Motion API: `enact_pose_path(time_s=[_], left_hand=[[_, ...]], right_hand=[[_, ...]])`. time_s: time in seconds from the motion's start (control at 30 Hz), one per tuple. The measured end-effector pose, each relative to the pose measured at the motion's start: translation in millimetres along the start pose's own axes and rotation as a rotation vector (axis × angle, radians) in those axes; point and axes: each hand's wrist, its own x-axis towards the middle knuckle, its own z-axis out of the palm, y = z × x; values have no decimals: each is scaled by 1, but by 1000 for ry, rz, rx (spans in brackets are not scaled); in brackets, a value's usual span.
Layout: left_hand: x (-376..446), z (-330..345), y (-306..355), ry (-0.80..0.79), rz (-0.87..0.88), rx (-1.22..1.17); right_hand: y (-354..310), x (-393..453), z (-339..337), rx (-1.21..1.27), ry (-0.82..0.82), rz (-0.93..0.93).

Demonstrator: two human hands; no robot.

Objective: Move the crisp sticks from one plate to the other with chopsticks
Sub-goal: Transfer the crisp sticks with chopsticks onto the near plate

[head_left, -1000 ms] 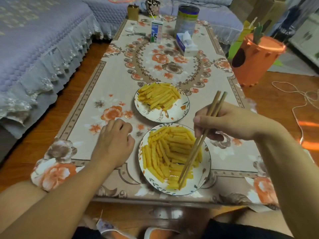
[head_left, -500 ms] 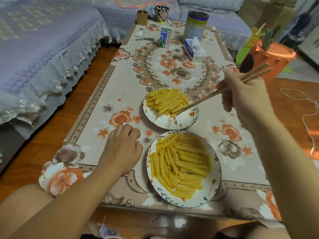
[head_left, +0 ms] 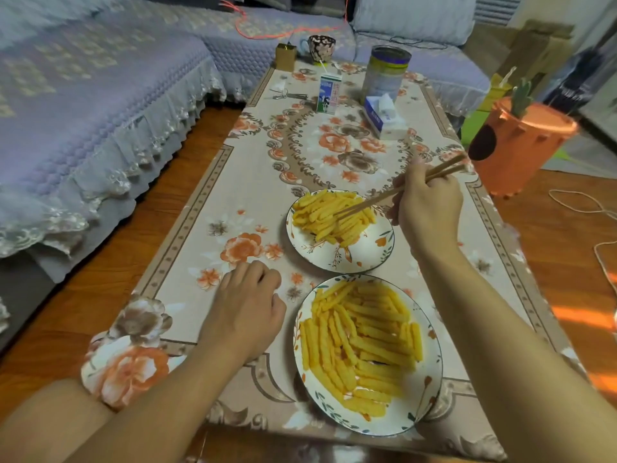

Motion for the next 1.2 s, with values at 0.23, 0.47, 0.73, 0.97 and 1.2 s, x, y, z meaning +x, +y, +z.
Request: enact_pose_path(time_s=[0.23,0.47,0.73,0.97,1.2], left_hand=[[0,1,-2,2,3,2],[1,2,0,14,5,-13],[0,-1,3,3,-12,-21],[0,-2,3,-6,-17,-22],[0,-2,2,-1,-7,-23]], right_hand=[[8,13,-23,77,30,93],[-28,3,-86,83,-394,-33],[-47,-12,-121,-330,-766,-201],[-38,-10,-123,-398,-786,-212],[-36,-2,-108,-182,-752,-150]])
